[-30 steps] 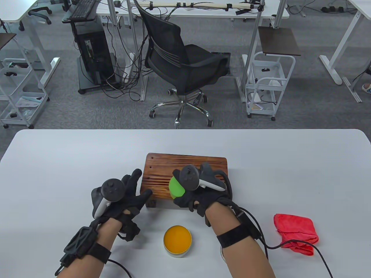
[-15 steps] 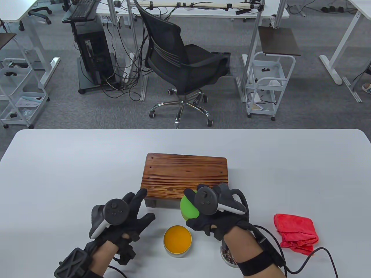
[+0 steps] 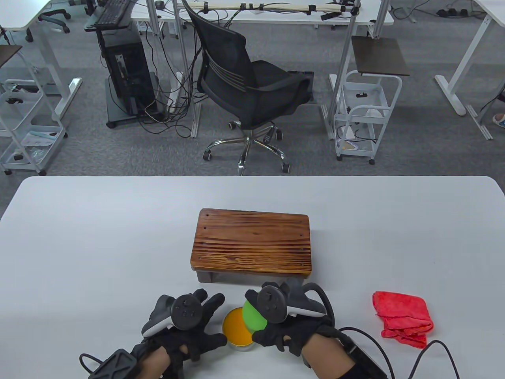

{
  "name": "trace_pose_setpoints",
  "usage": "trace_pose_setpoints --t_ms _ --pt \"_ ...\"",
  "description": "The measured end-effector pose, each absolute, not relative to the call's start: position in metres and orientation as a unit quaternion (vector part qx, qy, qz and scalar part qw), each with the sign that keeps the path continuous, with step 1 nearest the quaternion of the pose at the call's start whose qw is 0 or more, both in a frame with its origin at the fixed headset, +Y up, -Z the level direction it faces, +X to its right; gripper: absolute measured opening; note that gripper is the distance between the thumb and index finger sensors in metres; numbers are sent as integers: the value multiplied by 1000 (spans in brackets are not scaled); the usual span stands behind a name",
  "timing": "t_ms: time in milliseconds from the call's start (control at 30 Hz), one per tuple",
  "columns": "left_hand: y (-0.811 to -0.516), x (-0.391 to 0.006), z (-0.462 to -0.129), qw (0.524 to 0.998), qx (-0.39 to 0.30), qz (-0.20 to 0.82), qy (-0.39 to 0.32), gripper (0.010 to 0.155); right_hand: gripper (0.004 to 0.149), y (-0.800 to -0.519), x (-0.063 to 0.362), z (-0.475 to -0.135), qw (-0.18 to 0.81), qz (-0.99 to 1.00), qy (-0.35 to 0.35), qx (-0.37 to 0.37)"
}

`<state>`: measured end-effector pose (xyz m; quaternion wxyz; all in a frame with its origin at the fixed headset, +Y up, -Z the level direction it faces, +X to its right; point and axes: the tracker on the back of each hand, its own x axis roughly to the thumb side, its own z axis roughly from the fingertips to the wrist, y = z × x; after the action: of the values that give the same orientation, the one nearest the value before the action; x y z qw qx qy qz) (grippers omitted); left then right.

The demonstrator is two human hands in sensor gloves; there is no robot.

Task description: Dip and apply wood wax on stool

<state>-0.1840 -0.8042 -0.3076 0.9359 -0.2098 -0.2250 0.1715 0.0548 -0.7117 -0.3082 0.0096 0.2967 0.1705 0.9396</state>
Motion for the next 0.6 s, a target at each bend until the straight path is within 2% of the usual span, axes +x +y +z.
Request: trace_pose_setpoints --t_ms 267,600 --pt "-825 -173 -311 929 -256 145 -226 102 96 -729 40 -307 -22 932 198 302" --pt "-835 -169 -313 930 -260 132 -225 90 93 -734 20 -306 -91 929 202 295"
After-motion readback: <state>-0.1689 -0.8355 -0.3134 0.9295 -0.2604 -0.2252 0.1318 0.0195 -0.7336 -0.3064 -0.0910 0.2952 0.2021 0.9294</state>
